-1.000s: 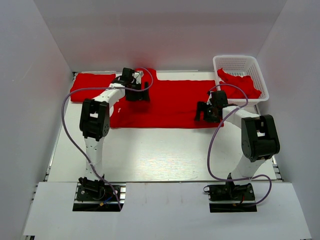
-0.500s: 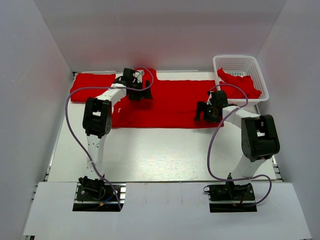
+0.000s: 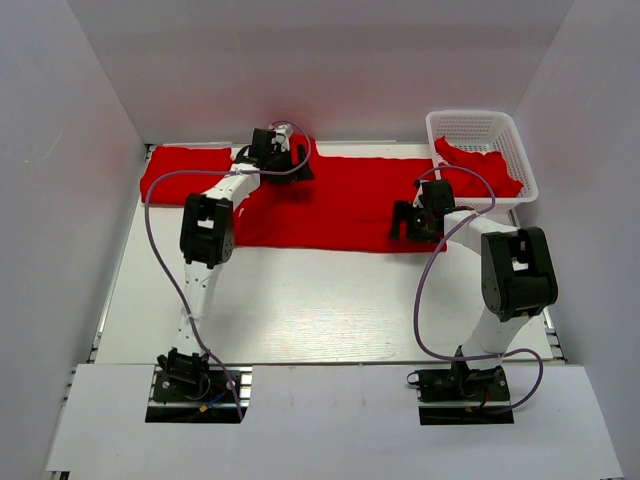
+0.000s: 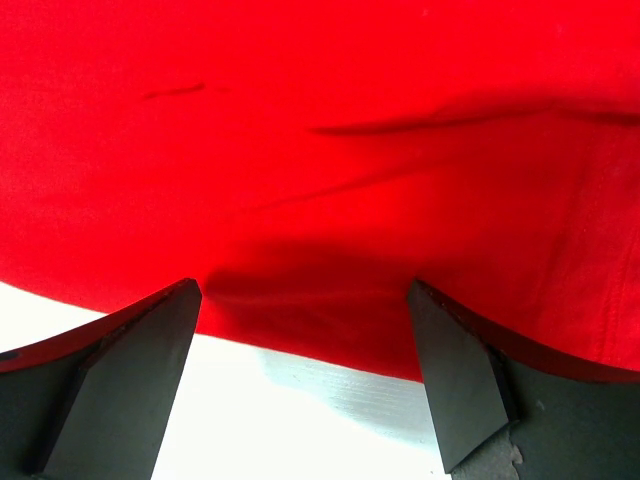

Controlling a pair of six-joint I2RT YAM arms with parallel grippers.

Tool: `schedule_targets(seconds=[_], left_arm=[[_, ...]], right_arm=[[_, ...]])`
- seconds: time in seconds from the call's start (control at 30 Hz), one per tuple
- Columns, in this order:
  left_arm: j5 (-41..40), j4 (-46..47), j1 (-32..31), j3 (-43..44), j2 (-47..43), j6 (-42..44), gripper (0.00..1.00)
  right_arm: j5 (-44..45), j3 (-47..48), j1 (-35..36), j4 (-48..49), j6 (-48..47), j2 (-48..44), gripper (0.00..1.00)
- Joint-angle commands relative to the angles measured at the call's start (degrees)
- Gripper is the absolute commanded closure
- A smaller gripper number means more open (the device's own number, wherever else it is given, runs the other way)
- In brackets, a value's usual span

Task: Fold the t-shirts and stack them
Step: Fold the flattened tshirt in 1/3 of the way

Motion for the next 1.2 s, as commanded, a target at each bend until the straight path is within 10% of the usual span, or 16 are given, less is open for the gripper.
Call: schedule_targets(seconds=[0.0, 0.23, 0.5, 0.9, 1.17], left_arm=[[-1.68, 3.49, 0.0, 6.58, 2.71, 0.09, 0.0], [14.39, 16.57, 0.0, 10.27, 3.42, 0.45, 0.0], [4.66, 8.95, 0.0, 6.42, -4.39, 4.4, 0.0], [-11.77, 6.57, 1.14, -40.92, -37.79, 5.19, 0.0], [-19.61, 0.78, 1.14, -45.36, -35.26, 2.21, 0.0]], right_arm=[[1.26, -0.73, -0.17, -2.89, 0.08, 2.72, 0.09], [1.17, -0.38, -0.26, -3.77, -0.54, 1.85, 0.09], [1.96, -0.38, -0.17, -4.03, -0.63, -1.76, 0.09], [-0.32, 1.29, 0.0, -2.64, -0.81, -3.87, 0.09], [2.03, -0.73, -0.35, 0.09, -0.63, -1.59, 0.09]])
